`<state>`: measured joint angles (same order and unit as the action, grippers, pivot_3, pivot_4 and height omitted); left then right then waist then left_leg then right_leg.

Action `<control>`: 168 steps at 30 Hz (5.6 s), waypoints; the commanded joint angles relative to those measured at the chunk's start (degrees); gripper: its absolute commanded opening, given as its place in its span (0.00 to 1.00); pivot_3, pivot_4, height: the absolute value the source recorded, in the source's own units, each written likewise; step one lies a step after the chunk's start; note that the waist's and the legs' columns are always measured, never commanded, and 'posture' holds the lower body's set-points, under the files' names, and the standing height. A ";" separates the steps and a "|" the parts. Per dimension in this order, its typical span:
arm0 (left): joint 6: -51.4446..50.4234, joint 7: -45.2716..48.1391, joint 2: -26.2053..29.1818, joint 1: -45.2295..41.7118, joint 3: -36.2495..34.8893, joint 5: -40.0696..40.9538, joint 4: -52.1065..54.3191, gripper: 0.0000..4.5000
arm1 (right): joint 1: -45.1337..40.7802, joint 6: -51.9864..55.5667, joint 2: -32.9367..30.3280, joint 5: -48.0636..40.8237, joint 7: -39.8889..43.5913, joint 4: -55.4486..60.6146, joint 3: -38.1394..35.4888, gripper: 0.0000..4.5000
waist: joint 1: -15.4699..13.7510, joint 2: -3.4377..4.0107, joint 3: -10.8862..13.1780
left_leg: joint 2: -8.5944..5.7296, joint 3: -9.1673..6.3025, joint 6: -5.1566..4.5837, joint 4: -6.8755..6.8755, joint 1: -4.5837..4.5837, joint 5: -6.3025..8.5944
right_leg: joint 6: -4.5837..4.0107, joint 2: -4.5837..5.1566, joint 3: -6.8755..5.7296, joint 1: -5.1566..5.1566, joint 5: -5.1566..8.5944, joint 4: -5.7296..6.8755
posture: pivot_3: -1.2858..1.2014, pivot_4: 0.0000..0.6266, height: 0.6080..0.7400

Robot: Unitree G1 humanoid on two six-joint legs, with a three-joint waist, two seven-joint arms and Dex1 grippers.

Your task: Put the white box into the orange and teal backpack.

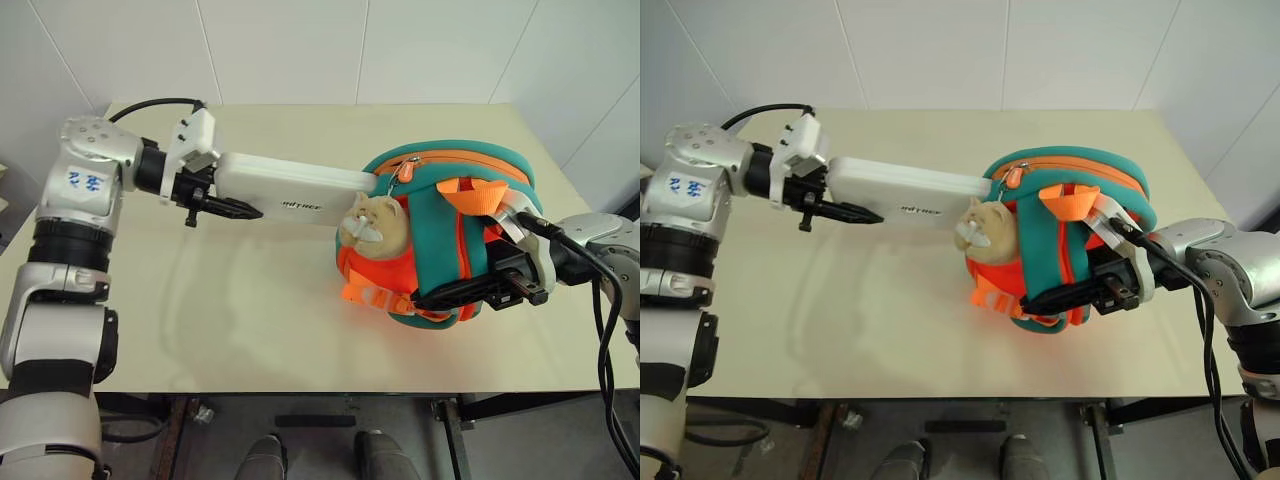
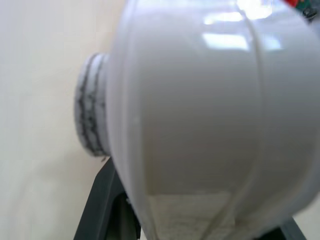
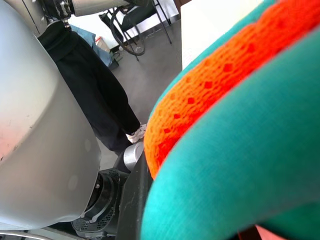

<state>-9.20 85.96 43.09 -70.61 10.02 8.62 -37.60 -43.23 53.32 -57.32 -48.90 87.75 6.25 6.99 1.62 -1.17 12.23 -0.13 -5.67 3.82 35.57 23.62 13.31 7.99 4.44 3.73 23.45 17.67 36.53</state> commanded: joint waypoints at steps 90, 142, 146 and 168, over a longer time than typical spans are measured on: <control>-18.95 -13.35 -17.81 13.44 -3.48 13.43 30.11 0.99 | 2.83 -3.36 9.71 3.10 -3.38 2.89 -2.54 0.00 | 0.00 -0.08 0.05 | -0.03 -0.15 -0.02 0.48 -0.31 -0.01 | 0.08 -0.01 0.01 -0.36 0.04 0.49 | 0.52 0.24 1.00; 23.35 -19.17 -14.57 1.27 -0.41 -9.83 -32.59 0.19 | 11.23 0.42 10.57 -4.02 -14.72 11.58 -8.88 0.00 | 0.09 -0.12 0.05 | -0.04 -0.11 -0.05 0.12 -0.28 0.01 | 0.09 0.00 0.00 -0.36 0.04 0.10 | 0.52 0.24 1.00; 23.31 -16.89 -16.43 5.23 -1.71 -8.73 -30.91 0.19 | 11.33 1.76 13.89 -7.58 -19.10 9.64 -11.93 0.00 | 0.08 -0.12 0.03 | -0.04 -0.11 -0.05 0.16 -0.31 0.01 | 0.09 0.00 0.01 -0.36 0.04 0.22 | 0.52 0.24 1.00; 0.71 -14.31 -0.82 36.52 -14.44 6.67 21.49 1.00 | 22.64 -31.70 9.52 17.35 -20.08 0.79 -17.55 1.00 | -0.13 -0.15 0.02 | -0.05 -0.14 -0.04 0.21 -0.41 -0.02 | 0.05 0.04 0.03 -0.47 0.05 0.33 | 0.52 0.24 1.00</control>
<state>-8.39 72.43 41.35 -33.82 -2.32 13.64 -18.59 -20.88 23.39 -46.47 -31.48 66.98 6.48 -7.72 1.49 -1.32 12.25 -0.18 -5.82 3.78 35.77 23.20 13.29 8.04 4.47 3.76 22.99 17.72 36.85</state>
